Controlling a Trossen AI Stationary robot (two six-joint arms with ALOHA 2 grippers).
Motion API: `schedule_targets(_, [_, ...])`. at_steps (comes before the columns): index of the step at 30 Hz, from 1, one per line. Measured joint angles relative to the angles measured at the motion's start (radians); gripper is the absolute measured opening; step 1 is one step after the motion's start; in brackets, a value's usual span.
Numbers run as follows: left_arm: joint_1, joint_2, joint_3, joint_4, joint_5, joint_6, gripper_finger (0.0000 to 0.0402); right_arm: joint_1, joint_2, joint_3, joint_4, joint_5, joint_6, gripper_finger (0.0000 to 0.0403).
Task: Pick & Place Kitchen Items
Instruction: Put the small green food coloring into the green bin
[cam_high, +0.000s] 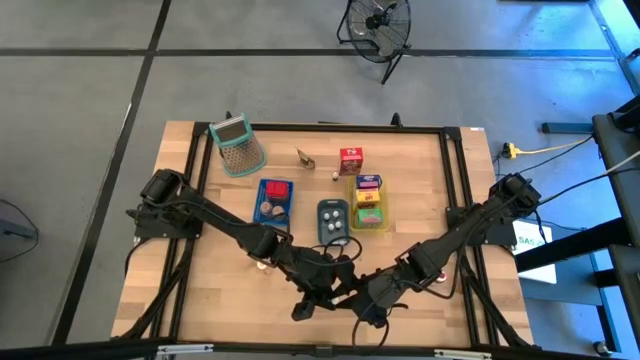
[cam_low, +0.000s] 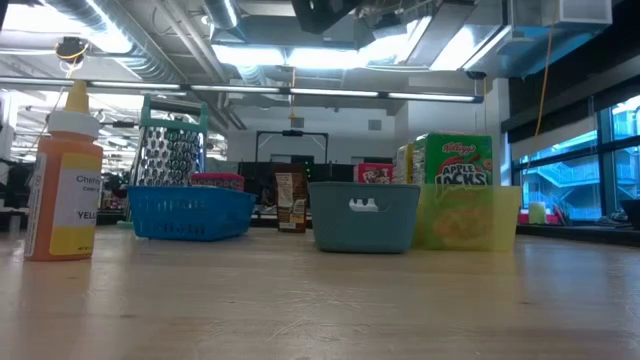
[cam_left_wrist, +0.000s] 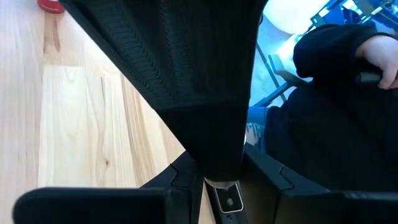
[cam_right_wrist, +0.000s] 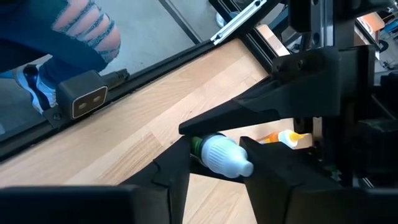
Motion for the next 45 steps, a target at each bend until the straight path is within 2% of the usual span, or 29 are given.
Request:
schedule_targets(14, [0.0, 0.0, 0.0, -0.009, 0.0, 0.013, 0.0088, 0.0, 0.0, 0.0, -0.008, -0.014, 0.004, 0.0089])
schedule_targets(21, [0.0, 0.0, 0.0, 0.021, -0.002, 0.046, 0.0095, 0.004, 0.0, 0.0, -0.002, -0.013, 0.032, 0.0082])
schedule_targets(30, [0.003, -0.002, 0.002, 0.035, -0.018, -0.002, 0.0105, 0.042, 0.0, 0.0, -0.034, 0.103, 0.095, 0.0081])
schedule_targets(42, [-0.018, -0.004, 0.003, 0.072, -0.034, 0.012, 0.0154, 0.093, -0.031, -0.001, -0.228, 0.213, 0.345, 0.0081])
schedule_targets(45, [-0.029, -0.004, 0.003, 0.091, -0.095, 0.026, 0.0164, 0.101, -0.031, -0.001, -0.266, 0.225, 0.372, 0.008])
